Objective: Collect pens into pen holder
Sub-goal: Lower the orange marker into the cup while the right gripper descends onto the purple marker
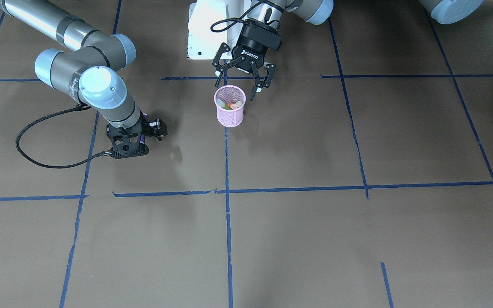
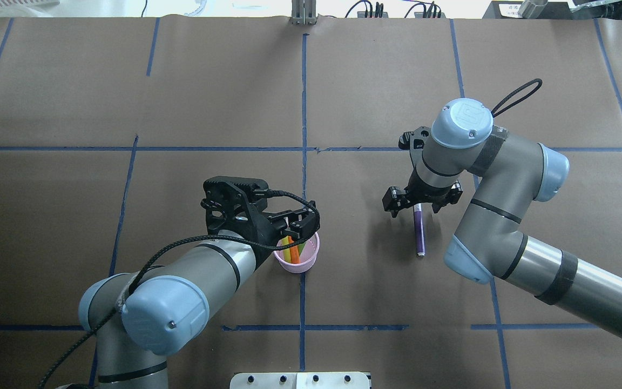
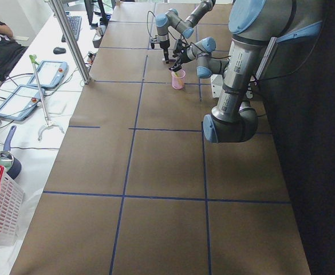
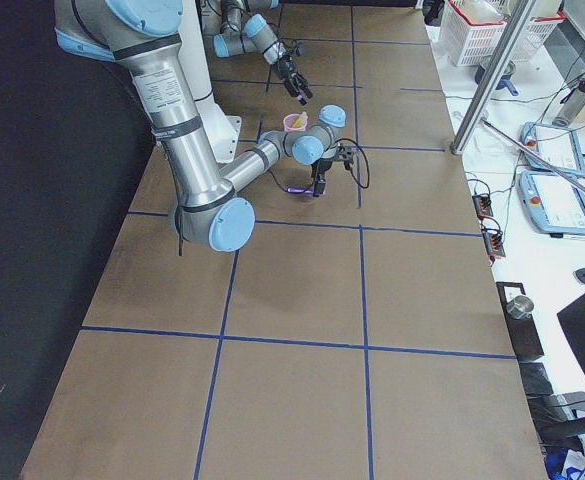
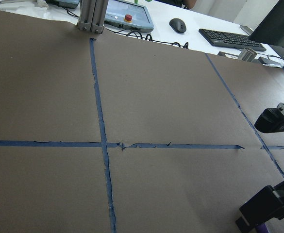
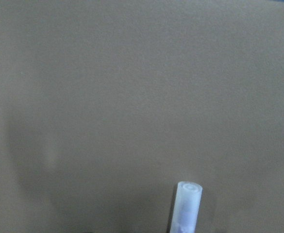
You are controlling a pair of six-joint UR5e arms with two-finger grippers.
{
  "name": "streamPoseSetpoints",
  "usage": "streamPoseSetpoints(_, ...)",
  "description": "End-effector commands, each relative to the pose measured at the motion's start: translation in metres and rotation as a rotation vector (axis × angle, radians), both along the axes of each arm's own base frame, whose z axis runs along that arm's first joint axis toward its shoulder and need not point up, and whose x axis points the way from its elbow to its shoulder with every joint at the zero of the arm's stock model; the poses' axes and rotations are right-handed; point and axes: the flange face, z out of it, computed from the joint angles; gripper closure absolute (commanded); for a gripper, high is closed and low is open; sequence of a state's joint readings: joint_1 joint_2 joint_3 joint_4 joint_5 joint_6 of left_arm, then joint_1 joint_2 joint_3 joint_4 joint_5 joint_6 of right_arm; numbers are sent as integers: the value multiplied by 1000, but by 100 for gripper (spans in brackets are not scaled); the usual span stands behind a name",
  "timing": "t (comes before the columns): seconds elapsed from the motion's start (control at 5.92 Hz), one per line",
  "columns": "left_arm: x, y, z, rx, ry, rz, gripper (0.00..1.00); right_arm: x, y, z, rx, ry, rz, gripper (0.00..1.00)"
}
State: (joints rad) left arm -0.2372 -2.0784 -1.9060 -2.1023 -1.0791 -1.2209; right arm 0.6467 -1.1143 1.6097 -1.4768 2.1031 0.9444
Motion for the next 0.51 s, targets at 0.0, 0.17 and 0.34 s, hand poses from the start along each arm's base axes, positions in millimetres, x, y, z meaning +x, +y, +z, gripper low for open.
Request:
streamPoseSetpoints(0.0,-25,-31,-5,-4,0,18,0,0,-1,2,-4,4,2,6)
streamPoseSetpoints(0.17,-57,-81,6,-96,-59,131,0,0,-1,2,-4,3,2,14)
streamPoseSetpoints(0.34,-100,-126,13,-187,-81,200,0,0,-1,2,-3,3,2,24)
